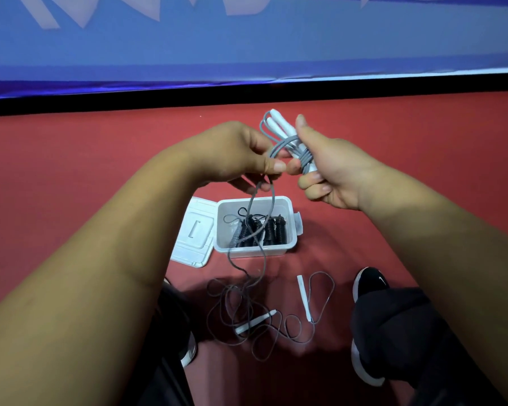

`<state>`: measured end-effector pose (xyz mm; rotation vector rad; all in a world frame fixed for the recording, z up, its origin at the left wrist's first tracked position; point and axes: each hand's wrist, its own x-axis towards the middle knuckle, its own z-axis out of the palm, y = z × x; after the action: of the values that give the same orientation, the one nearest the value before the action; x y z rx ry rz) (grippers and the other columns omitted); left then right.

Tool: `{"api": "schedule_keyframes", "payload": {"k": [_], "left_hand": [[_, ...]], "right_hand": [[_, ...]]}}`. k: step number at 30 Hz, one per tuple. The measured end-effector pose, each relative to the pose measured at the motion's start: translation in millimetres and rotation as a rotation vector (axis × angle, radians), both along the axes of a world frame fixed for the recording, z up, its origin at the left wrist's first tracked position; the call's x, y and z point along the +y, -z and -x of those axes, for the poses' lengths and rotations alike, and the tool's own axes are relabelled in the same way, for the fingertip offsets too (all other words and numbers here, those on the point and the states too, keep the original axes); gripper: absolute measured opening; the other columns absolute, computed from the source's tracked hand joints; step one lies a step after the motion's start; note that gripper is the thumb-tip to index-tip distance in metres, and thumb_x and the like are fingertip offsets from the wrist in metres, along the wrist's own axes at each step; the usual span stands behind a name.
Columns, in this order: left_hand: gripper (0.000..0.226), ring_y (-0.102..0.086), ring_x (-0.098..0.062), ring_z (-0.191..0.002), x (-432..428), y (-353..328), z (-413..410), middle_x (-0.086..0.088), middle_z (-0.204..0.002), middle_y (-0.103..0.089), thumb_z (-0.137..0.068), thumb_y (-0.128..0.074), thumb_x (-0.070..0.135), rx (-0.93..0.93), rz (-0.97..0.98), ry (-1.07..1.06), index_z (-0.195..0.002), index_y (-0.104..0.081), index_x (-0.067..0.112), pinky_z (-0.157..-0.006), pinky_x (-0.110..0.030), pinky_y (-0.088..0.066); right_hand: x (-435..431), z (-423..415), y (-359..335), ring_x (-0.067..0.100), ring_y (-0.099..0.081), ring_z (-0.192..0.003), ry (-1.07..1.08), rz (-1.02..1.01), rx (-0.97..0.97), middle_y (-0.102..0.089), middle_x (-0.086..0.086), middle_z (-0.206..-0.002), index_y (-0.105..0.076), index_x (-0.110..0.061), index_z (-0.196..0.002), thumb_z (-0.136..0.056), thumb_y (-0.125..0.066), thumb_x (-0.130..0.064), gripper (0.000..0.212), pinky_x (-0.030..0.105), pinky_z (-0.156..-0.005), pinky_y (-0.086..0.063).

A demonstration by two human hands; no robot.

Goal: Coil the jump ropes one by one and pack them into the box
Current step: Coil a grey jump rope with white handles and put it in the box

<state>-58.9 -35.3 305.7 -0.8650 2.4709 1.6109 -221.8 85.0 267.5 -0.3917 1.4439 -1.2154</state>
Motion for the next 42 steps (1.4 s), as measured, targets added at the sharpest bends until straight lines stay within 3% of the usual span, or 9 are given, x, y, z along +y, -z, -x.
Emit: {"api": "schedule_keyframes", "payload": {"k": [4, 7, 14, 21, 26, 30, 32, 36, 42], "left_hand": [[0.022, -0.068, -0.018, -0.087, -9, 0, 0, -0.014, -0.095, -0.079, -0.091, -0.079, 0.034, 0.041, 0.136, 0.035, -0.100, -0.081, 0.013, -0.103, -0.055, -0.052], [0.015, -0.069, -0.010, -0.091, -12, 0, -2, -0.001, -0.094, -0.080, -0.093, -0.077, 0.036, 0.033, 0.174, 0.080, -0.101, -0.082, 0.025, -0.110, -0.044, -0.049], [0.012, -0.077, -0.012, -0.088, -11, 5, -5, -0.003, -0.090, -0.080, -0.096, -0.074, 0.030, -0.078, 0.177, 0.132, -0.103, -0.082, 0.025, -0.100, -0.037, -0.058], [0.013, -0.073, -0.015, -0.086, -10, 12, -2, -0.010, -0.089, -0.077, -0.098, -0.072, 0.024, -0.034, 0.066, 0.104, -0.104, -0.082, 0.018, -0.100, -0.044, -0.057], [0.018, -0.075, -0.019, -0.094, -16, 12, -4, -0.014, -0.096, -0.076, -0.099, -0.067, 0.010, -0.044, -0.102, 0.090, -0.113, -0.078, 0.009, -0.092, -0.026, -0.060], [0.018, -0.075, -0.017, -0.089, -16, 15, -4, -0.013, -0.093, -0.075, -0.099, -0.068, 0.009, -0.102, -0.140, 0.065, -0.114, -0.077, 0.005, -0.090, -0.027, -0.061], [0.018, -0.074, -0.015, -0.086, -15, 19, -3, -0.010, -0.091, -0.075, -0.098, -0.070, 0.016, -0.137, -0.106, 0.079, -0.111, -0.078, 0.006, -0.088, -0.030, -0.061], [0.021, -0.070, -0.014, -0.081, -14, 26, 1, -0.009, -0.086, -0.072, -0.101, -0.066, 0.022, -0.153, -0.074, 0.076, -0.107, -0.077, 0.005, -0.083, -0.030, -0.060], [0.017, -0.077, -0.022, -0.094, -27, 24, 0, -0.006, -0.094, -0.080, -0.099, -0.071, 0.029, -0.110, 0.167, 0.039, -0.107, -0.081, 0.018, -0.090, -0.033, -0.062]], "right_hand": [[1, 2, -8, 0.007, -0.021, -0.050, 0.026, 0.024, -0.064, -0.052, -0.003, -0.072, -0.057, -0.019, -0.112, -0.100, -0.062, -0.062, 0.044, 0.019, -0.035, -0.016], [3, 5, -15, 0.006, -0.018, -0.050, 0.015, 0.024, -0.060, -0.051, -0.003, -0.073, -0.051, -0.022, -0.106, -0.101, -0.062, -0.048, 0.029, 0.019, -0.034, -0.014], [12, 5, -24, 0.005, -0.024, -0.047, -0.115, -0.045, -0.008, -0.060, 0.005, -0.078, -0.057, -0.015, -0.105, -0.101, -0.062, -0.035, 0.021, 0.016, -0.031, -0.013], [12, 4, -27, 0.007, -0.027, -0.051, -0.015, 0.041, -0.061, -0.057, 0.006, -0.077, -0.054, -0.009, -0.110, -0.103, -0.057, -0.022, 0.015, 0.018, -0.034, -0.017], [8, -1, -26, 0.013, -0.036, -0.051, 0.052, 0.114, -0.058, -0.055, 0.007, -0.074, -0.056, -0.009, -0.106, -0.104, -0.056, -0.019, 0.010, 0.026, -0.044, -0.039], [8, 0, -24, 0.014, -0.044, -0.053, 0.079, 0.121, -0.042, -0.056, 0.005, -0.071, -0.061, -0.011, -0.107, -0.103, -0.059, -0.024, 0.014, 0.043, -0.067, -0.062], [9, 1, -27, 0.012, -0.040, -0.052, 0.089, 0.140, -0.077, -0.054, 0.004, -0.071, -0.061, -0.013, -0.105, -0.103, -0.061, -0.027, 0.014, 0.036, -0.059, -0.058], [10, 0, -27, 0.007, -0.029, -0.051, 0.052, 0.198, -0.128, -0.052, 0.002, -0.072, -0.057, -0.015, -0.105, -0.101, -0.069, -0.026, 0.017, 0.020, -0.042, -0.023], [12, -6, -30, 0.004, -0.027, -0.049, -0.009, 0.213, -0.145, -0.052, -0.001, -0.073, -0.054, -0.014, -0.105, -0.101, -0.067, -0.018, 0.013, 0.019, -0.043, -0.016]]}}
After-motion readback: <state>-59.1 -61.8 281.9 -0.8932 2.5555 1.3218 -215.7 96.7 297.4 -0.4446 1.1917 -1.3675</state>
